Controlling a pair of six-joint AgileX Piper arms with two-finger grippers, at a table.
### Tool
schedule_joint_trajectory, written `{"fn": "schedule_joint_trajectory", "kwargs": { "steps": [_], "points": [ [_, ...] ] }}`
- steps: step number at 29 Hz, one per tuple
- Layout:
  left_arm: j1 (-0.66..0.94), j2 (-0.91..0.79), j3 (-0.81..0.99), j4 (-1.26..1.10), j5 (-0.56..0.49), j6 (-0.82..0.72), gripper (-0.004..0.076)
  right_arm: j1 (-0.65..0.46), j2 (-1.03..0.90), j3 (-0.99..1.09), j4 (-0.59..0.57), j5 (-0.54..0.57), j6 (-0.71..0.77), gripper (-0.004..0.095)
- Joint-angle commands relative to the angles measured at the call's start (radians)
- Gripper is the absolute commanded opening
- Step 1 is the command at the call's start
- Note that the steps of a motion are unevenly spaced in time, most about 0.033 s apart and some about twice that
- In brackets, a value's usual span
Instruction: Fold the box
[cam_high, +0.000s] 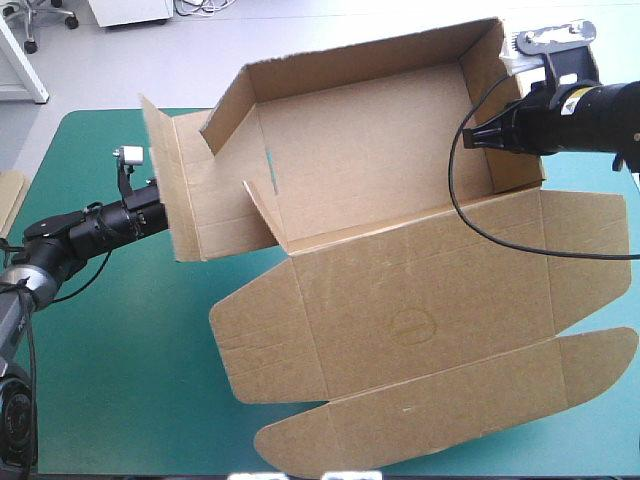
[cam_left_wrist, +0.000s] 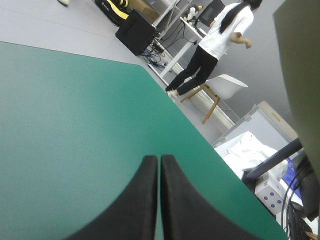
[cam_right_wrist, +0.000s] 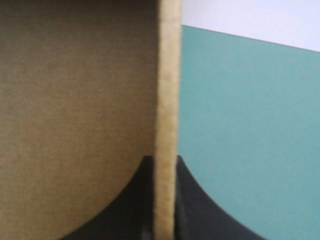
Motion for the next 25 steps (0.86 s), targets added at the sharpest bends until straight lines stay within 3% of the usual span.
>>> {"fn": "schedule_joint_trajectory", "kwargs": {
  "steps": [1,20,25],
  "points": [
    [-0.002,-0.043,-0.035,-0.094,0.108,-0.019,0.0014,-0.005,-0.028,0.029,-0.003,-0.018,-0.006,-0.0019],
    [-0.142,-0.054,-0.195,-0.094,0.106,-0.111,0.0012,-0.005,0.138,0.059,0.038,-0.109,0.021,-0.0018],
    [-0.142,-0.054,-0.207,-0.08,0.025,-0.265,0.0007,-0.005,0.139,0.059,0.063,-0.121,0.021,-0.0018]
  ]
}}
